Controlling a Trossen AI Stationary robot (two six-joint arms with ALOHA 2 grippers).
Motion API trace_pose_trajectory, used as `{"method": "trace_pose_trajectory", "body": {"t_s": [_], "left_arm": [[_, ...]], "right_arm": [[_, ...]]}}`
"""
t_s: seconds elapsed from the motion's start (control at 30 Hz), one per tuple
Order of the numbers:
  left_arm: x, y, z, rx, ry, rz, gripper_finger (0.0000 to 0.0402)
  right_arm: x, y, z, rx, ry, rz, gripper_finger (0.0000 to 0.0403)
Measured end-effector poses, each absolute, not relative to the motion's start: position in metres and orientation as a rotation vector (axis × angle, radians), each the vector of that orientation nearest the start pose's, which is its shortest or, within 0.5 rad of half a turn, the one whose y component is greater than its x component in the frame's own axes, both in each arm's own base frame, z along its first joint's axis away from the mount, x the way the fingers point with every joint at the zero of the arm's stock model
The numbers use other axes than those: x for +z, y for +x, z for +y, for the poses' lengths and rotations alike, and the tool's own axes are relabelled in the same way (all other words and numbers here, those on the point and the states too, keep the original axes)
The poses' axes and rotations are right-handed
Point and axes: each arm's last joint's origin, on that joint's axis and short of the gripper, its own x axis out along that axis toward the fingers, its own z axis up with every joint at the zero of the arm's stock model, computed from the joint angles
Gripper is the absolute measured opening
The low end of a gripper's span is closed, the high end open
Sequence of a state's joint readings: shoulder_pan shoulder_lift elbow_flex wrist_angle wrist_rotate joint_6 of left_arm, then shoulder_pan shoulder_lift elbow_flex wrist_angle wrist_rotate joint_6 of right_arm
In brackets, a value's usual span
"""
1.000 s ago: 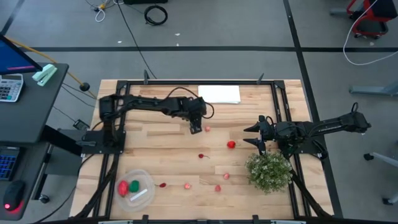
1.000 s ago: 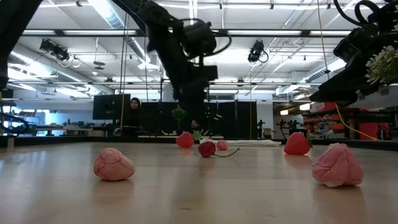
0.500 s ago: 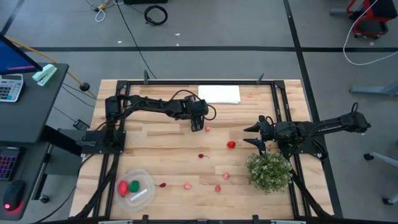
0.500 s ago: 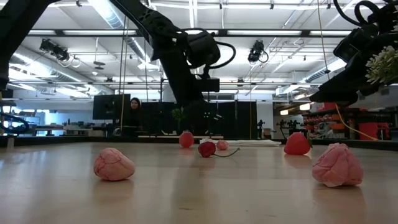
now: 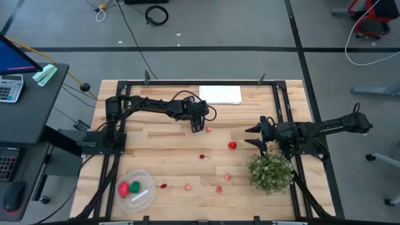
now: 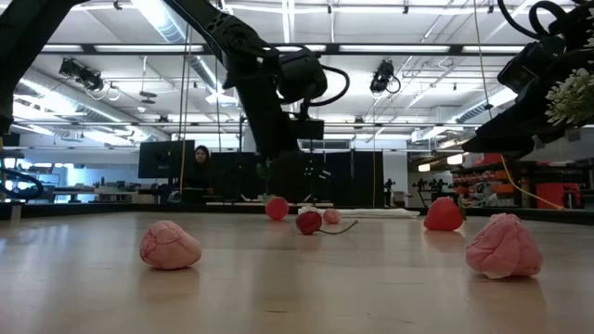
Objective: Pick and placing Produce into tupperware
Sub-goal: Put the strawberry into the transparent plastic container
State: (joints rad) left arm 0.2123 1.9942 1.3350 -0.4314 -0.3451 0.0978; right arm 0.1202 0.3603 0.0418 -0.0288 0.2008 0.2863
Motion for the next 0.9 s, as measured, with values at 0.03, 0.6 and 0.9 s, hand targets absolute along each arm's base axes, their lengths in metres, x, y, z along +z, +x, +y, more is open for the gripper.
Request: {"method": "trace_pose_trajectory", "body": {"t_s": [0.03,0.6,0.9], "left_arm": [[0.157,0.390,0.094,0.426,0.188,1.154,0.0231],[0.153,0.379,0.094,0.289,0.411,1.324,0.0231],[0.154,0.380,0.099,0.328,0.373,1.294,0.0231]], "right_arm": [[0.144,0.115,0.008,-0.128,0.228,0.329,0.0250],[0.144,0.115,0.008,-0.128,0.228,0.329,0.0250],[0.144,0.115,0.008,-0.128,0.228,0.329,0.0250]]}}
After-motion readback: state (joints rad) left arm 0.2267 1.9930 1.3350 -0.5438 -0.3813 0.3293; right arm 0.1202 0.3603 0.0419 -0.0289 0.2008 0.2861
